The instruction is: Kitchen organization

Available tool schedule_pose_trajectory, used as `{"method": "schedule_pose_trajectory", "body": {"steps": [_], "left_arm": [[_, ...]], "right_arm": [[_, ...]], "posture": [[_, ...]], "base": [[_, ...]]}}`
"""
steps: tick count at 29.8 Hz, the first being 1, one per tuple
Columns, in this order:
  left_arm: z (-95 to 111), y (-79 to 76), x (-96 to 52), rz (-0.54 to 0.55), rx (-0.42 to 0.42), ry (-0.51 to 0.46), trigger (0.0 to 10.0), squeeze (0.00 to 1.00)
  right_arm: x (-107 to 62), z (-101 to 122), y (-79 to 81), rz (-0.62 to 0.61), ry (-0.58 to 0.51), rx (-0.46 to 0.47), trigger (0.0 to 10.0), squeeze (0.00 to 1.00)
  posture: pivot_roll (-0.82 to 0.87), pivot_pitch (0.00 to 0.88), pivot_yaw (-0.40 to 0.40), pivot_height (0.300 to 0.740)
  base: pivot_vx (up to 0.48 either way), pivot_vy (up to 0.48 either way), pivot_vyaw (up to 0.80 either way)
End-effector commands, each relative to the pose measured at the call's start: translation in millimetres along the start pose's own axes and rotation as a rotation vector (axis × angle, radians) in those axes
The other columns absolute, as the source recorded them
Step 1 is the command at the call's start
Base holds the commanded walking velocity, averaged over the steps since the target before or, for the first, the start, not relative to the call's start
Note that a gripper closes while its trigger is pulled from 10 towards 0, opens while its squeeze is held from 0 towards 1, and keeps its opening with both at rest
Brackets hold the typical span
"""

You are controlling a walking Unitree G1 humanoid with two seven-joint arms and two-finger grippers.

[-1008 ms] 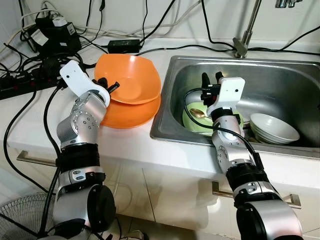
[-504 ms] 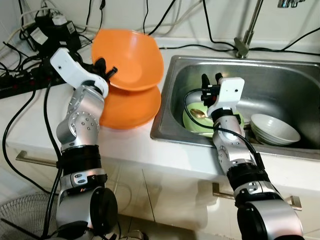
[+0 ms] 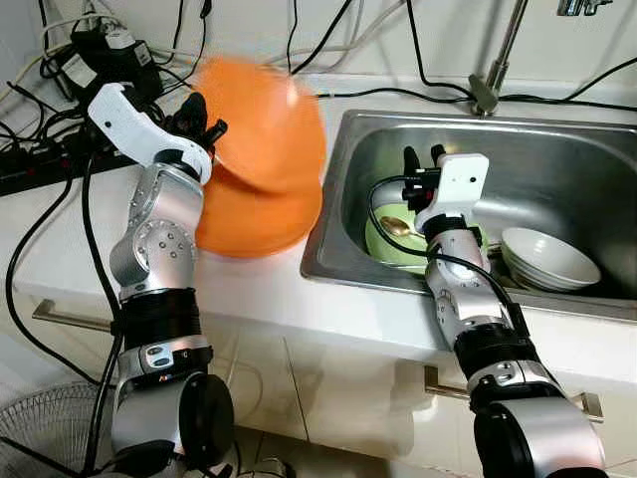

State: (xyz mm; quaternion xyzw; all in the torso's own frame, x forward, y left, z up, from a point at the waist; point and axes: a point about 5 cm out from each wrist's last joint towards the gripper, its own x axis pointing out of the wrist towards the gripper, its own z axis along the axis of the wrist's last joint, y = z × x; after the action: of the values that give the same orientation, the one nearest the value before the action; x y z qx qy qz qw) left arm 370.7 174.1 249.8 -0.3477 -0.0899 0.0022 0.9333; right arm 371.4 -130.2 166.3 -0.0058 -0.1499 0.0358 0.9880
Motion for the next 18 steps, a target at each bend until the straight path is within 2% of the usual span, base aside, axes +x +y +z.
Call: {"method": "schedule_pose_trajectory", "body": {"steps": [1,18], "left_arm": [[5.7,-7.1,1.1,-0.032,0.001,-0.017,10.0,0.00],[4.3,-3.7,1.9,-0.009,0.000,-0.004,10.0,0.00]], "right_arm": [[-5.9,-12.2,-0.2,-0.005,0.056,0.008,10.0,0.00],[-6.6,-12.6,0.2,-0.010,0.054,0.013,10.0,0.00]], "posture": [[0.16,0.023,0.105,0.740],[0.16,0.017,0.111,0.740]], "base": [[0.000,0.000,0.00],[0.000,0.000,0.00]]}}
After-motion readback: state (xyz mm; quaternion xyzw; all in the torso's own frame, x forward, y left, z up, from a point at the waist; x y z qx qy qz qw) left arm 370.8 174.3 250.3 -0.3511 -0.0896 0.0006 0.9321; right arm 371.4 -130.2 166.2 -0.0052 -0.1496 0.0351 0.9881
